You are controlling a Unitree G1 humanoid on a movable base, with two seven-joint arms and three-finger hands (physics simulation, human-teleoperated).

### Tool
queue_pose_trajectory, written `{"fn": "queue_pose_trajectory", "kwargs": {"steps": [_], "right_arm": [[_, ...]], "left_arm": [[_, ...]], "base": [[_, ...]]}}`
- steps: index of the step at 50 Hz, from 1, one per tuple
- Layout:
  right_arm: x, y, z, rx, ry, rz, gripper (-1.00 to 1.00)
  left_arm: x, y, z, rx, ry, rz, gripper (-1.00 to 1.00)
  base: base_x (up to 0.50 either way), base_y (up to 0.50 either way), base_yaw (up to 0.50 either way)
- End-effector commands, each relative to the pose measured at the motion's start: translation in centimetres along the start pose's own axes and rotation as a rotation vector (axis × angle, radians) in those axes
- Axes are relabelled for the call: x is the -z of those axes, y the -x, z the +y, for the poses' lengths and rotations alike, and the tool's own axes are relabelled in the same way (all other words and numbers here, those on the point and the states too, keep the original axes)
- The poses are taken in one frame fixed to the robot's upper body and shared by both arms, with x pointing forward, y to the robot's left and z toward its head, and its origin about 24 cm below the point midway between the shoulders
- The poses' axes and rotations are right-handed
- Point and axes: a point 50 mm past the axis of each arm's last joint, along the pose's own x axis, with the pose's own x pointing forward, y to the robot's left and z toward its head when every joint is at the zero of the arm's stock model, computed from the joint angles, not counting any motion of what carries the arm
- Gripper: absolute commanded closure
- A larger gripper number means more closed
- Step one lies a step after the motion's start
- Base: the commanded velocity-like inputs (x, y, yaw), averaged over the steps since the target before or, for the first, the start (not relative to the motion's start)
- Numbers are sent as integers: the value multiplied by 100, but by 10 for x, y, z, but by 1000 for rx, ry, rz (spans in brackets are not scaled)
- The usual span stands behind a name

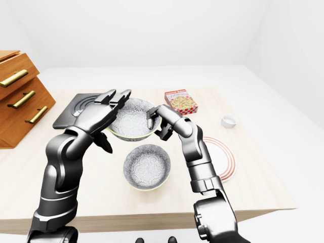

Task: Pick the akita bowl from table center and place it on the plate.

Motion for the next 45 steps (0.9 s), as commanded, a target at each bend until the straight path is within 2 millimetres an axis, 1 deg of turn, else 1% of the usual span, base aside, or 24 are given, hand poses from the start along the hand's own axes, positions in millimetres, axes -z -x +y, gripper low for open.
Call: {"fn": "queue_pose_trajectory", "kwargs": {"steps": [1, 2, 6, 8, 11, 14, 19, 23, 25, 26, 27, 29, 30, 34, 35, 39, 40, 45], "right_arm": [[12, 10, -15, 65, -29, 16, 100], [17, 13, -17, 73, -25, 38, 100], [24, 18, -22, 91, -19, 57, 100], [27, 24, -25, 101, -13, 67, 100], [31, 30, -30, 118, -5, 78, 100], [35, 40, -37, 146, 6, 85, 100], [44, 55, -42, 181, 16, 112, 100], [48, 70, -44, 216, 23, 114, 100], [49, 76, -44, 225, 30, 118, 100], [50, 82, -44, 232, 37, 122, 100], [51, 84, -44, 234, 40, 124, 100], [52, 89, -44, 240, 44, 129, 100], [56, 96, -42, 246, 41, 139, 100], [62, 108, -39, 262, 30, 160, 100], [66, 115, -37, 271, 25, 174, 100], [74, 129, -34, 287, 9, 203, 100], [80, 136, -32, 296, -2, 227, 100], [92, 153, -27, 318, -33, 275, 100]], "left_arm": [[22, -11, 10, 18, 7, 36, -100], [22, -10, 11, 14, 6, 39, -100], [23, -8, 12, 8, 4, 46, -100], [24, -7, 13, 3, 3, 54, -100], [20, -1, 14, -20, 2, 62, -100], [14, 11, 14, -57, 7, 72, -100], [14, 18, 12, -70, 24, 94, -100], [22, 19, 0, -26, 67, 130, -100], [34, 9, -6, 25, 96, 150, -100], [45, 1, -13, 76, 118, 171, -100], [49, -2, -16, 100, 128, 176, -100], [58, -8, -19, 97, 152, 193, -100], [63, -11, -22, 96, 172, 204, -100], [68, -12, -27, 91, 189, 216, -100], [69, -12, -28, 86, 203, 217, -100], [71, -11, -29, 76, 219, 217, -100], [73, -10, -31, 75, 227, 222, -100], [75, -8, -33, 64, 245, 223, -100]], "base": [[0, 0, 0], [0, 0, 0], [0, 0, 0], [0, 0, 0], [0, 0, 0], [0, 0, 0], [0, 0, 0], [0, 0, 0], [0, 0, 0], [0, 0, 0], [0, 0, 0], [0, 0, 0], [0, 0, 0], [0, 0, 0], [0, 0, 0], [0, 0, 0], [0, 0, 0], [0, 0, 0]]}}
